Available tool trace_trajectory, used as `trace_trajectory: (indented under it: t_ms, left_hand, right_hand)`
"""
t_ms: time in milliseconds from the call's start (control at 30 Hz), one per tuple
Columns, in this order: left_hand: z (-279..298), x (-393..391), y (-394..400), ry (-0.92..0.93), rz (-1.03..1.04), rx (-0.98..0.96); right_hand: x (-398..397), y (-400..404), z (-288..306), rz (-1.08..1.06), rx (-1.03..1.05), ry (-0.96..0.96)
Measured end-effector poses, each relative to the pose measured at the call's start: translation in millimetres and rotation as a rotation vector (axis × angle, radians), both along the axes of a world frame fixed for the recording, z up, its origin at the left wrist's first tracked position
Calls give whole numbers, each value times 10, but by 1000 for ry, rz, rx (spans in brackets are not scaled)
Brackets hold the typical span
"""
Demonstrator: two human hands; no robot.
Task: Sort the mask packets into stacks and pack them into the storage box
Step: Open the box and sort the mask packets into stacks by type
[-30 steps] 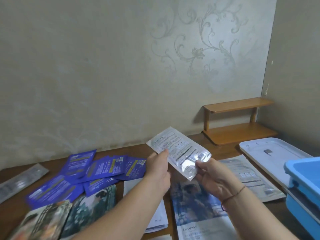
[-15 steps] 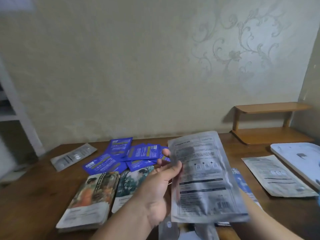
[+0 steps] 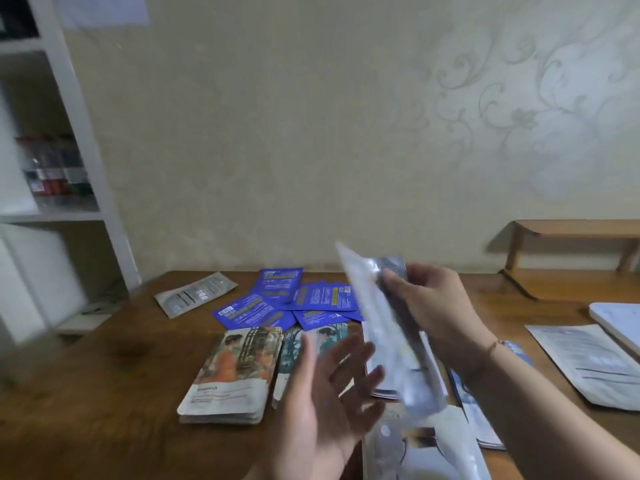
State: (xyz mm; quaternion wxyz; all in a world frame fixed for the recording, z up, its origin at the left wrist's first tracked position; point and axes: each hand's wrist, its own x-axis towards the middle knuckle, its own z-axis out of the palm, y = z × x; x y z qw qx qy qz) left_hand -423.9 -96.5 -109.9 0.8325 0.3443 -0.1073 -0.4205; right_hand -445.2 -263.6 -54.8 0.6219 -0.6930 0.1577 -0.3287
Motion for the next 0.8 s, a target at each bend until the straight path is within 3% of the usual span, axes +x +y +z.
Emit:
trace_trajectory:
  t_ms: [67, 133, 233, 300, 433, 633, 733, 800]
  left_hand:
    - [92, -17, 107, -14, -208, -133]
    - [78, -26, 147, -97, -267, -147]
    - [-156, 6, 221, -273, 35, 198]
    - [-128, -88, 305, -503, 158, 288]
    - [-194, -286, 520, -936, 46, 482]
    - [-375, -508, 578, -1137, -169, 776]
    - [-464, -608, 579, -1239, -138, 860]
    - [-572, -642, 549, -1451, -49, 862]
  right_hand:
    - [8, -26, -31, 26, -14, 7]
    - [-9, -45, -95, 39, -35, 58]
    - [-39, -89, -171, 46, -22, 108]
    - [-128, -124, -191, 0, -15, 124]
    - [-591, -170, -309, 23, -284, 320]
    - [-976, -141, -655, 18, -587, 636]
    - [-1045, -172, -765, -31, -648, 661]
    - [-1074, -208, -824, -76, -688, 608]
